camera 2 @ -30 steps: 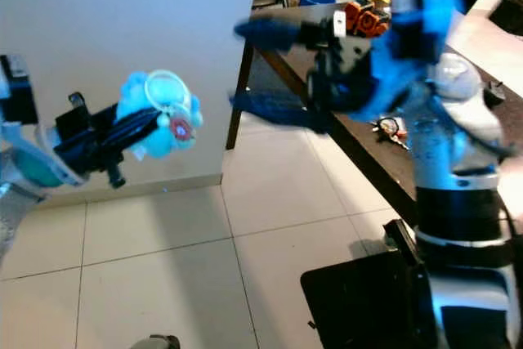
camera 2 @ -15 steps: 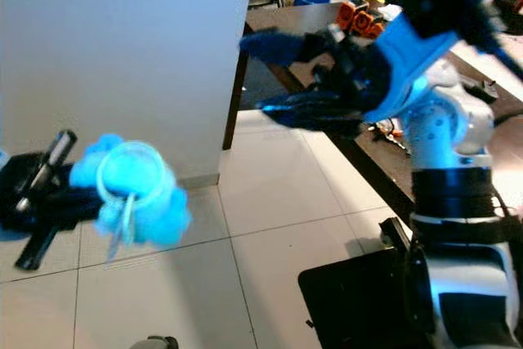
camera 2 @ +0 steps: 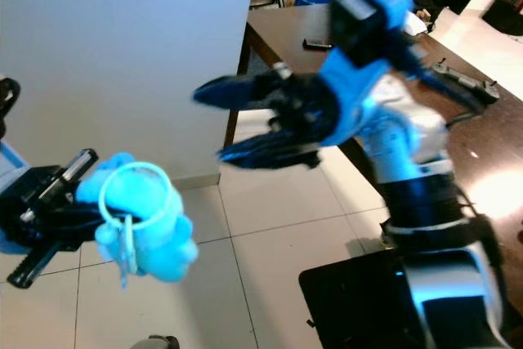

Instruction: Hang keys on a hook

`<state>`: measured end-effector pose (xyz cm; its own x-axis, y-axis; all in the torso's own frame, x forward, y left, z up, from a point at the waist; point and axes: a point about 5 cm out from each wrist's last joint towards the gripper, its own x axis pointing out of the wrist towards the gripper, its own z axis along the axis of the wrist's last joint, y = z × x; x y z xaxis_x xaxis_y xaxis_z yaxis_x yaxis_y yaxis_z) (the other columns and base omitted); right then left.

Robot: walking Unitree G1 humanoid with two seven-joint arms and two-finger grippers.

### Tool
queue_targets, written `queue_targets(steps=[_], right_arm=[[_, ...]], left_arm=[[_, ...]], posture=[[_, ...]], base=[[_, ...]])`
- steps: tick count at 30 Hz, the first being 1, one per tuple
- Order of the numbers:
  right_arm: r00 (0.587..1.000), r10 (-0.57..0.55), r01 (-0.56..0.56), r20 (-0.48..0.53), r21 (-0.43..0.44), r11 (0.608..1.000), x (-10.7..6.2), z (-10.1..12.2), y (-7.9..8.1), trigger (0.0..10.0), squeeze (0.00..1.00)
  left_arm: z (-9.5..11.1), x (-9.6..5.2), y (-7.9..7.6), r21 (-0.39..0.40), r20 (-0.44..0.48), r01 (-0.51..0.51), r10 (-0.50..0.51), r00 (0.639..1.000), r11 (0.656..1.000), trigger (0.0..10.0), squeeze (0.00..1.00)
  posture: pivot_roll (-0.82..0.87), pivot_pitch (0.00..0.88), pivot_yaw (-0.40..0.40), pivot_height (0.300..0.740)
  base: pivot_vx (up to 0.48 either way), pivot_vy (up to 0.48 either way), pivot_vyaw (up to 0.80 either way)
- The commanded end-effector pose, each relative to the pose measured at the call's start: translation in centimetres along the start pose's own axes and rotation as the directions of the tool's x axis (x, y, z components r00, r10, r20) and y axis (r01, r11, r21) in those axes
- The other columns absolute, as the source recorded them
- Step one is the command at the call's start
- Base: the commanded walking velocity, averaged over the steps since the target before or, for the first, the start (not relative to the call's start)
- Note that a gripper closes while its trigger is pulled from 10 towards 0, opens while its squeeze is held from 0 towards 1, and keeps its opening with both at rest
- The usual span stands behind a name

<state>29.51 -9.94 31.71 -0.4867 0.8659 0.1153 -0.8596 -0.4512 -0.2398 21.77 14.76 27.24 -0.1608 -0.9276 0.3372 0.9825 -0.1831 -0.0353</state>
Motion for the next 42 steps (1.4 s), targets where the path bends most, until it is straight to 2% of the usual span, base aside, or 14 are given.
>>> queue_targets(steps=[1, 11, 19, 29, 32, 37, 38, 39, 40, 41, 42], right_arm=[[1.000, 0.022, -0.022, -0.021, -0.020, 1.000, 0.3, 0.1, 0.1, 10.0, 0.00], [0.993, 0.106, -0.109, -0.043, -0.069, 0.992, 2.4, 0.7, -0.5, 10.0, 0.00], [0.990, 0.117, -0.123, -0.077, -0.076, 0.990, 2.7, 0.6, -0.8, 10.0, 0.00], [0.976, 0.167, -0.177, -0.138, -0.058, 0.983, 3.4, 0.2, -0.4, 10.0, 0.00], [0.963, 0.181, -0.202, -0.200, -0.088, 0.975, 3.8, 0.1, -0.4, 10.0, 0.00], [0.956, 0.170, -0.204, -0.241, -0.125, 0.971, 4.0, 0.2, -0.7, 10.0, 0.00], [0.952, 0.162, -0.203, -0.261, -0.139, 0.969, 3.9, 0.2, -0.8, 8.7, 0.00], [0.952, 0.162, -0.203, -0.261, -0.139, 0.969, 3.9, 0.2, -0.8, 8.7, 0.00], [0.948, 0.156, -0.203, -0.279, -0.150, 0.968, 3.9, 0.1, -0.9, 3.6, 0.00], [0.948, 0.156, -0.203, -0.279, -0.150, 0.968, 3.9, 0.1, -0.9, 3.6, 0.00], [0.945, 0.153, -0.205, -0.291, -0.157, 0.966, 3.9, 0.1, -1.0, 0.0, 0.00]], left_arm=[[-0.4, 0.2, 0.2, -0.039, -0.001, 0.003, -0.003, 1.000, 0.999, 10.0, 0.00], [-0.9, 0.3, 0.6, -0.093, 0.011, -0.011, 0.012, 1.000, 0.996, 10.0, 0.00], [-0.9, 0.4, 0.9, -0.106, 0.023, -0.031, 0.034, 0.999, 0.994, 10.0, 0.00], [-1.2, 0.4, 1.2, -0.132, 0.024, -0.028, 0.032, 0.999, 0.991, 10.0, 0.00], [-1.2, 0.5, 1.2, -0.139, 0.024, -0.021, 0.025, 0.999, 0.990, 10.0, 0.00], [-1.3, 0.6, 1.2, -0.140, 0.027, -0.016, 0.020, 0.999, 0.990, 10.0, 0.00], [-1.3, 0.6, 1.2, -0.141, 0.028, -0.015, 0.020, 0.999, 0.990, 10.0, 0.00], [-1.3, 0.6, 1.2, -0.141, 0.028, -0.015, 0.020, 0.999, 0.990, 10.0, 0.00], [-1.3, 0.7, 1.2, -0.142, 0.029, -0.014, 0.018, 0.999, 0.990, 10.0, 0.00], [-1.3, 0.7, 1.2, -0.142, 0.029, -0.014, 0.018, 0.999, 0.990, 10.0, 0.00], [-1.4, 0.7, 1.2, -0.143, 0.029, -0.013, 0.017, 0.999, 0.990, 10.0, 0.00]], posture=[[0.24, 0.021, -0.065, 0.740], [0.25, 0.022, -0.061, 0.740], [0.26, 0.024, -0.061, 0.740], [0.26, 0.026, -0.060, 0.740], [0.26, 0.026, -0.059, 0.740], [0.26, 0.024, -0.062, 0.740], [0.26, 0.021, -0.064, 0.740], [0.26, 0.021, -0.064, 0.740], [0.26, 0.021, -0.066, 0.740], [0.26, 0.021, -0.066, 0.740], [0.26, 0.021, -0.066, 0.740]], base=[[0.000, 0.000, 0.00], [0.000, 0.000, 0.00], [0.000, 0.000, 0.00], [0.000, 0.000, 0.00], [0.000, 0.000, 0.00], [0.000, 0.000, 0.00], [0.000, 0.000, 0.00], [0.000, 0.000, 0.00], [0.000, 0.000, 0.00], [0.000, 0.000, 0.00], [0.000, 0.000, 0.00]])
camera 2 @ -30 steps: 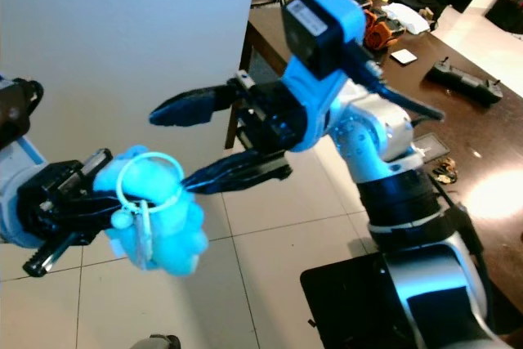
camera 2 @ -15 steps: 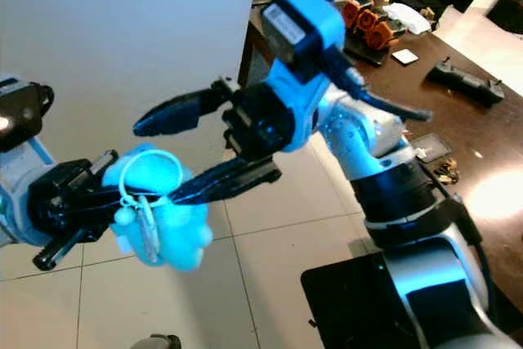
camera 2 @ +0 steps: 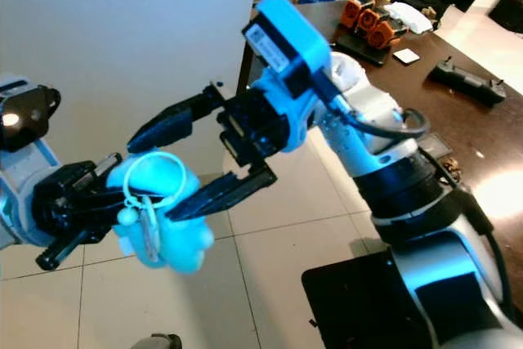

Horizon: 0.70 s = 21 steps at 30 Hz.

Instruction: Hang keys on a hook

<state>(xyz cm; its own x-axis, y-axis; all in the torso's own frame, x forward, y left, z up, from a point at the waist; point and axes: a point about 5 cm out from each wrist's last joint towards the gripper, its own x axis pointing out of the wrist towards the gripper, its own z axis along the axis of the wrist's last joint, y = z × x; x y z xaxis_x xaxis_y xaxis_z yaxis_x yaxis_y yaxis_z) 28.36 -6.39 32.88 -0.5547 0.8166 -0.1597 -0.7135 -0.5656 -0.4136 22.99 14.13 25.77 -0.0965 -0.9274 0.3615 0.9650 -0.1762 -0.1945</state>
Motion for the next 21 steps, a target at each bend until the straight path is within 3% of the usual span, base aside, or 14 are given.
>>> queue_targets(steps=[1, 13, 14, 17, 18, 21], right_arm=[[0.999, 0.016, -0.016, -0.046, 0.005, 1.000, 0.2, -0.4, -0.1, 0.0, 0.00], [0.995, -0.014, 0.010, -0.095, -0.035, 0.999, -0.3, -0.7, -0.5, 0.0, 0.00], [0.995, -0.026, 0.022, -0.094, -0.048, 0.999, -0.4, -0.6, -0.7, 1.5, 0.00], [0.995, -0.035, 0.030, -0.093, -0.058, 0.998, -0.6, -0.5, -0.8, 1.5, 0.00], [0.995, -0.053, 0.047, -0.089, -0.073, 0.996, -0.7, -0.4, -1.1, 10.0, 0.00], [0.994, -0.069, 0.062, -0.081, -0.086, 0.994, -0.9, -0.2, -1.3, 10.0, 0.00]], left_arm=[[0.0, 0.8, -0.2, 0.005, -0.007, 0.045, -0.044, 0.999, 0.999, 10.0, 0.00], [0.1, 1.0, -0.2, 0.013, -0.002, 0.054, -0.054, 0.999, 0.998, 10.0, 0.00], [0.1, 0.9, -0.2, 0.015, -0.002, 0.054, -0.054, 0.999, 0.998, 10.0, 0.00], [0.1, 1.0, -0.2, 0.016, -0.002, 0.054, -0.054, 0.999, 0.998, 10.0, 0.00], [0.1, 0.9, -0.3, 0.019, -0.001, 0.054, -0.054, 0.999, 0.998, 10.0, 0.00], [0.1, 0.9, -0.3, 0.021, 0.000, 0.053, -0.053, 0.999, 0.998, 10.0, 0.00]], posture=[[0.26, 0.021, -0.066, 0.740], [0.25, 0.016, -0.070, 0.740], [0.25, 0.016, -0.071, 0.740], [0.25, 0.014, -0.071, 0.740], [0.25, 0.014, -0.072, 0.740], [0.26, 0.015, -0.072, 0.740]], base=[[0.000, 0.000, 0.00], [0.000, 0.000, 0.00], [0.000, 0.000, 0.00], [0.000, 0.000, 0.00], [0.000, 0.000, 0.00], [0.000, 0.000, 0.00]])
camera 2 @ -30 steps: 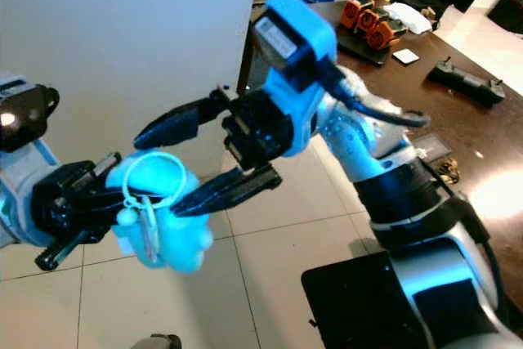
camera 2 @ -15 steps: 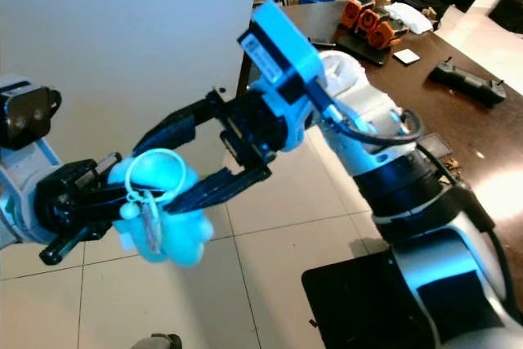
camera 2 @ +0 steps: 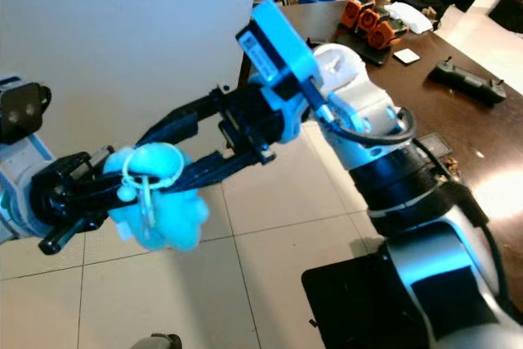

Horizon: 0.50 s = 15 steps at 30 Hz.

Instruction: Hang keys on a hook

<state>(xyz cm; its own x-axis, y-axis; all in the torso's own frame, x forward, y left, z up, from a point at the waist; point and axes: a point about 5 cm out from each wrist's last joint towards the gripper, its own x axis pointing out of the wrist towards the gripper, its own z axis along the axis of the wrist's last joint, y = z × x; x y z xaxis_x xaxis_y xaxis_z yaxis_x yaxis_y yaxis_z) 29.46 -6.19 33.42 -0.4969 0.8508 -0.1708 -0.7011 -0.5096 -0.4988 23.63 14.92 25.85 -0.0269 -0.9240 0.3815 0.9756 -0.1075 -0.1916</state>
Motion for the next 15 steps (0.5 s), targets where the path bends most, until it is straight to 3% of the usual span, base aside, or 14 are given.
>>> queue_targets(steps=[1, 11, 12, 15], right_arm=[[0.999, -0.024, 0.023, -0.038, -0.009, 1.000, -0.44, -0.16, -0.39, 10.0, 0.00], [0.998, -0.071, 0.071, 0.001, -0.027, 0.997, -0.56, 0.35, -1.16, 10.0, 0.00], [0.997, -0.076, 0.076, 0.004, -0.022, 0.997, -0.51, 0.36, -1.27, 10.0, 0.09], [0.997, -0.081, 0.081, -0.001, -0.023, 0.996, -0.47, 0.29, -1.33, 10.0, 0.07]], left_arm=[[-0.42, 1.60, -0.87, -0.009, -0.031, 0.116, -0.116, 0.993, 0.993, 10.0, 0.00], [-0.39, 1.55, -0.89, -0.003, -0.028, 0.113, -0.113, 0.993, 0.994, 10.0, 0.00], [-0.39, 1.54, -0.86, -0.002, -0.026, 0.114, -0.114, 0.993, 0.994, 10.0, 0.00], [-0.40, 1.56, -0.84, -0.001, -0.024, 0.113, -0.113, 0.993, 0.994, 10.0, 0.00]], posture=[[0.26, 0.014, -0.072, 0.740], [0.25, 0.017, -0.070, 0.740], [0.25, 0.018, -0.071, 0.740], [0.25, 0.021, -0.071, 0.740]], base=[[0.000, 0.000, 0.00], [0.000, 0.000, 0.00], [0.000, 0.000, 0.00], [0.000, 0.000, 0.00]])
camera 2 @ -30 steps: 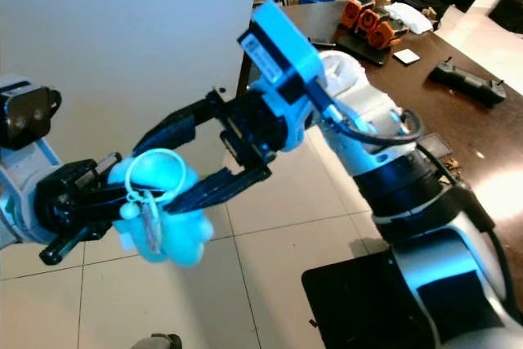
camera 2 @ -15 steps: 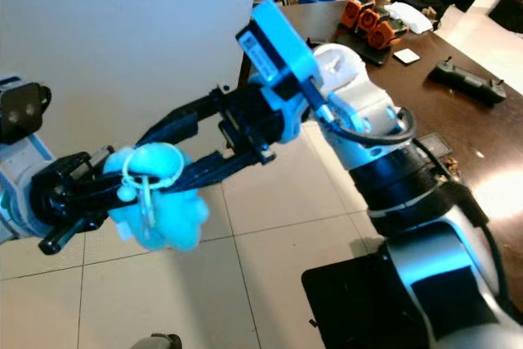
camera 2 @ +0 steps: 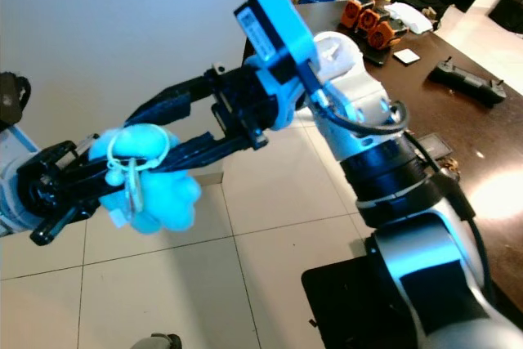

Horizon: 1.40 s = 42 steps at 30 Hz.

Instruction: Hang keys on a hook

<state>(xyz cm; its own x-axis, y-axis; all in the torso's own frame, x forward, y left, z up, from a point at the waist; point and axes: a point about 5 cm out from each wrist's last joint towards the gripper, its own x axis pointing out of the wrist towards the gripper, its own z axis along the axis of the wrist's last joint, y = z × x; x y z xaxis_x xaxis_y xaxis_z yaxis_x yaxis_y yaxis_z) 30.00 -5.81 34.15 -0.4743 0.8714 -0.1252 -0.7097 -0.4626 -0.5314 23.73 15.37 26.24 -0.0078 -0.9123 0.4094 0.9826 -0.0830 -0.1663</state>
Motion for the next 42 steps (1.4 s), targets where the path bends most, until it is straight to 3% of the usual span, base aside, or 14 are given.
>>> queue_targets(steps=[1, 6, 7, 11, 12, 13, 31, 38, 42], right_arm=[[0.999, -0.038, 0.038, -0.035, 0.000, 0.999, -0.3, -0.1, -0.4, 10.0, 0.00], [0.996, -0.069, 0.069, -0.051, -0.002, 0.998, -0.2, -0.3, -0.8, 10.0, 0.03], [0.996, -0.071, 0.072, -0.054, 0.005, 0.997, -0.2, -0.4, -0.8, 10.0, 1.00], [0.994, -0.089, 0.089, -0.064, -0.003, 0.996, -0.1, -0.4, -1.0, 10.0, 1.00], [0.993, -0.096, 0.095, -0.074, -0.012, 0.995, -0.1, -0.5, -1.1, 10.0, 0.19], [0.992, -0.102, 0.100, -0.079, -0.025, 0.995, 0.0, -0.5, -1.1, 10.0, 0.00], [0.995, -0.077, 0.068, -0.061, -0.135, 0.989, 0.3, 1.1, -1.2, 10.0, 0.00], [0.995, -0.035, 0.020, -0.094, -0.155, 0.988, 0.3, 1.0, -0.9, 10.0, 0.00], [0.990, -0.011, -0.019, -0.142, -0.208, 0.978, 0.3, 1.4, -0.9, 10.0, 0.00]], left_arm=[[-1.0, 1.8, -0.9, -0.038, -0.052, 0.126, -0.128, 0.990, 0.991, 10.0, 0.00], [-1.0, 1.8, -0.9, -0.038, -0.049, 0.127, -0.129, 0.990, 0.991, 10.0, 0.00], [-1.0, 1.9, -0.9, -0.037, -0.048, 0.127, -0.129, 0.991, 0.991, 10.0, 0.00], [-1.0, 1.8, -0.9, -0.038, -0.046, 0.127, -0.129, 0.991, 0.991, 10.0, 0.00], [-1.0, 1.8, -0.9, -0.039, -0.045, 0.128, -0.129, 0.991, 0.991, 10.0, 0.00], [-1.0, 1.8, -0.9, -0.040, -0.044, 0.128, -0.130, 0.991, 0.991, 10.0, 0.00], [-1.3, 2.0, -1.0, -0.054, -0.040, 0.136, -0.138, 0.990, 0.989, 10.0, 0.00], [-1.4, 2.0, -1.0, -0.058, -0.035, 0.136, -0.138, 0.990, 0.989, 10.0, 0.00], [-1.5, 2.0, -1.0, -0.061, -0.029, 0.134, -0.136, 0.990, 0.989, 10.0, 0.00]], posture=[[0.25, 0.021, -0.071, 0.740], [0.25, 0.025, -0.070, 0.740], [0.25, 0.026, -0.070, 0.740], [0.25, 0.026, -0.070, 0.740], [0.25, 0.025, -0.069, 0.740], [0.25, 0.025, -0.069, 0.740], [0.24, 0.016, -0.068, 0.740], [0.24, 0.022, -0.067, 0.740], [0.25, 0.030, -0.069, 0.740]], base=[[0.000, 0.000, 0.00], [0.000, 0.000, 0.00], [0.000, 0.000, 0.00], [0.000, 0.000, 0.00], [0.000, 0.000, 0.00], [0.000, 0.000, 0.00], [0.000, 0.000, 0.00], [0.000, 0.000, 0.00], [0.000, 0.000, 0.00]])
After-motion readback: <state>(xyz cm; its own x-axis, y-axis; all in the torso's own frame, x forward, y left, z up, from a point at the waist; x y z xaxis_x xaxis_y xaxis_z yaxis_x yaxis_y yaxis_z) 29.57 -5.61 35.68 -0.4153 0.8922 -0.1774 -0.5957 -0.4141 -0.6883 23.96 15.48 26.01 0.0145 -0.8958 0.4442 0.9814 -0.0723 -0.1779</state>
